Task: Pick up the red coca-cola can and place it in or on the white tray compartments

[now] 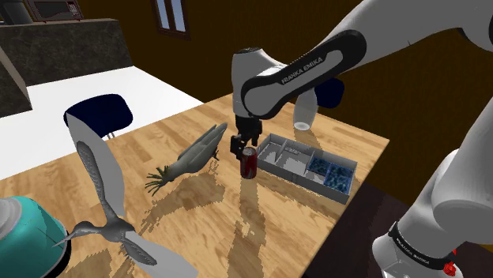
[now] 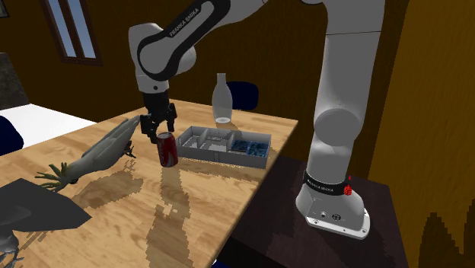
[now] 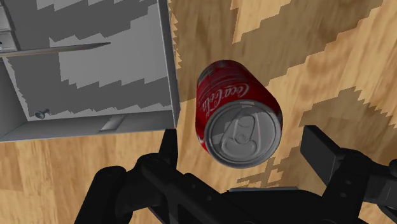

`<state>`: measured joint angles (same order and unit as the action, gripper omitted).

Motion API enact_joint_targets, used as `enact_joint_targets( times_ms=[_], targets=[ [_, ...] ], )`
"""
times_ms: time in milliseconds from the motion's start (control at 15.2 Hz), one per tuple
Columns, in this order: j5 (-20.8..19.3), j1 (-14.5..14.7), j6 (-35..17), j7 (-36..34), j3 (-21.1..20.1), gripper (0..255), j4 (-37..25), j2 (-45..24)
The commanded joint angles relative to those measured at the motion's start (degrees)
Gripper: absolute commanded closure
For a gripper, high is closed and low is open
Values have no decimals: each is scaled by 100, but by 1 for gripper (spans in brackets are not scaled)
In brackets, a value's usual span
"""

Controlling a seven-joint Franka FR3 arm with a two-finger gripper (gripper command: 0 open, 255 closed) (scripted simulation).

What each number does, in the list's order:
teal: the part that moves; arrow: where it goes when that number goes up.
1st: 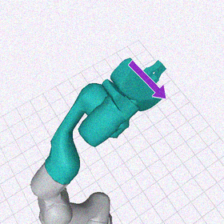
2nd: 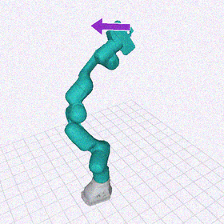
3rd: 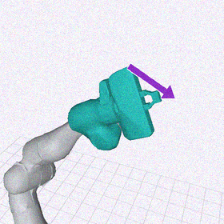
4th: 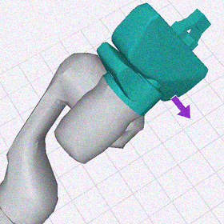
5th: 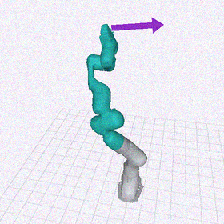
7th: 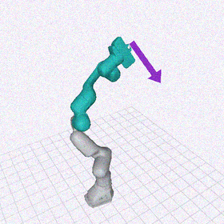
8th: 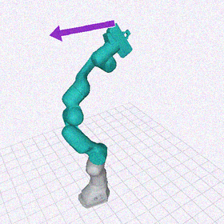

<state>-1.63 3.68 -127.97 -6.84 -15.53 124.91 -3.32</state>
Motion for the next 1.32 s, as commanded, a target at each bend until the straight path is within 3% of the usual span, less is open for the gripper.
enact_joint_targets(
  times_ms=[0,462,528,1254],
  targets=[
    [-27,5,-85,-22,0,0,10,-74],
    [-27,5,-84,-22,0,0,9,-74],
    [-27,5,-84,-22,0,255,9,-74],
    [5,1,62,1,-2,255,-57,11]
  ],
)
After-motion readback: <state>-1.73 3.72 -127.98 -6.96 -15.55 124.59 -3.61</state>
